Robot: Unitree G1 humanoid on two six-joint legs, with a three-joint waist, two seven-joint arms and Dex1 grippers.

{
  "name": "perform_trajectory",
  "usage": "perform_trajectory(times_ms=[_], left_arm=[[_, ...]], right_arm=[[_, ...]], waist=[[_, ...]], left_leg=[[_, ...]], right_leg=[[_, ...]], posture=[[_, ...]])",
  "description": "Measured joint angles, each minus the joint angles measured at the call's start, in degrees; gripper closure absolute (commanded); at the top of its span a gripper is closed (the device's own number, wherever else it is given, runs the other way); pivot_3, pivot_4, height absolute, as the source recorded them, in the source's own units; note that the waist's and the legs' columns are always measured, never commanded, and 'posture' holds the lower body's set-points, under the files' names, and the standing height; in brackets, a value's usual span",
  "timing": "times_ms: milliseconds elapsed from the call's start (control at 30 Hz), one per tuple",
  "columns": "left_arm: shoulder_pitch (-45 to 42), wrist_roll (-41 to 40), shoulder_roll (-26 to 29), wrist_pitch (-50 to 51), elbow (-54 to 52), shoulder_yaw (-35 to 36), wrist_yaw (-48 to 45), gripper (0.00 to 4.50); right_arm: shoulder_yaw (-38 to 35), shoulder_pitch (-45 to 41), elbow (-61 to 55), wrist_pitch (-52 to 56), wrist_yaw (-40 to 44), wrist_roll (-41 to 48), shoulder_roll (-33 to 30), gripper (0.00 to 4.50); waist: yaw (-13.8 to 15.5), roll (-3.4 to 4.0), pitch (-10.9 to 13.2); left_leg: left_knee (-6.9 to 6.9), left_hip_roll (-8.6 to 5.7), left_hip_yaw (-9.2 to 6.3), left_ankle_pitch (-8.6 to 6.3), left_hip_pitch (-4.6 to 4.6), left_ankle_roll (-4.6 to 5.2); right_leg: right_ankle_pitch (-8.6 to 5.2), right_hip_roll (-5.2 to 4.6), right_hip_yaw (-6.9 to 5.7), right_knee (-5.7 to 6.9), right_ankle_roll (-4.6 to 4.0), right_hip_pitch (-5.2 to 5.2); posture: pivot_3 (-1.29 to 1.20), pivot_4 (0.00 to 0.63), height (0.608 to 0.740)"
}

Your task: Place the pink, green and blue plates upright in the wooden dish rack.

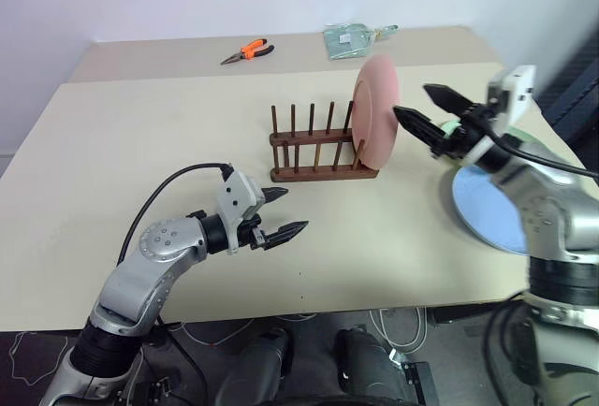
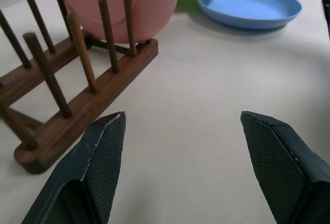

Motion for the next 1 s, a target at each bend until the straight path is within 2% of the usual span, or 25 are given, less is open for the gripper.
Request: perform_trajectory(times_ms=[100,200,400,500,700,867,1000], left_arm=[[0.02,0.02,0.21,-0.01,0.21,0.21,-0.35,0.85],[-0.73,0.28,0.29,-0.12,1.05,0.07,-1.25,0.85],[-2.35,1.22,-0.76,-0.21,2.06,-0.81,-1.99,0.85],[-2.37,1.5,-1.18,-0.25,2.1,-1.71,-1.98,0.85],[-1.32,2.31,-1.24,-0.26,1.87,-1.99,-1.39,0.85],[-0.28,2.52,-1.08,-0.47,1.83,-1.95,-1.33,0.85],[-0.26,2.67,-1.06,-0.97,1.91,-1.82,-1.33,0.85]], right_arm=[[0.03,5.3,0.48,-3.59,2.22,-5.75,-7.07,0.39],[4.68,8.3,8.85,-12.53,0.64,-20.02,-15.01,0.39],[15.7,5.69,25.0,-27.43,-5.36,-39.45,-17.29,0.39],[19.13,2.1,31.41,-32.23,-8.71,-45.02,-16.87,1.31],[21.3,-2.05,38.39,-38.32,-13.92,-50.46,-15.95,4.44],[20.7,-1.96,36.49,-39.64,-14.89,-50.81,-15.71,4.48],[16.71,-1.81,29.0,-37.84,-13.71,-45.84,-14.73,4.48]], waist=[[-0.12,0.03,0.01],[-0.3,0.03,0.0],[-0.39,0.16,0.04],[-0.3,0.2,0.06],[-0.19,0.21,0.07],[-0.21,0.28,0.1],[-0.26,0.31,0.12]], left_leg=[[0.02,0.01,0.03,0.0,0.0,0.0],[0.04,0.03,0.2,0.0,0.03,0.0],[0.03,0.12,0.39,0.01,0.07,-0.01],[0.03,0.12,0.4,0.03,0.07,-0.03],[0.02,0.12,0.39,0.07,0.07,-0.1],[0.03,0.12,0.38,0.05,0.07,-0.07],[0.02,0.14,0.38,0.02,0.07,-0.02]], right_leg=[[-0.01,-0.01,0.0,0.0,0.0,0.0],[-0.03,-0.01,0.02,0.02,-0.03,-0.01],[-0.01,0.03,0.17,0.04,-0.01,-0.03],[-0.01,0.04,0.21,0.04,0.0,-0.04],[0.0,0.06,0.23,0.04,0.0,-0.04],[0.0,0.08,0.25,0.06,0.0,-0.04],[0.0,0.1,0.26,0.06,0.0,-0.04]], posture=[[0.0,0.15,0.74],[0.0,0.15,0.74],[0.0,0.15,0.74],[0.0,0.15,0.74],[0.0,0.15,0.74],[0.0,0.15,0.74],[0.0,0.15,0.74]])
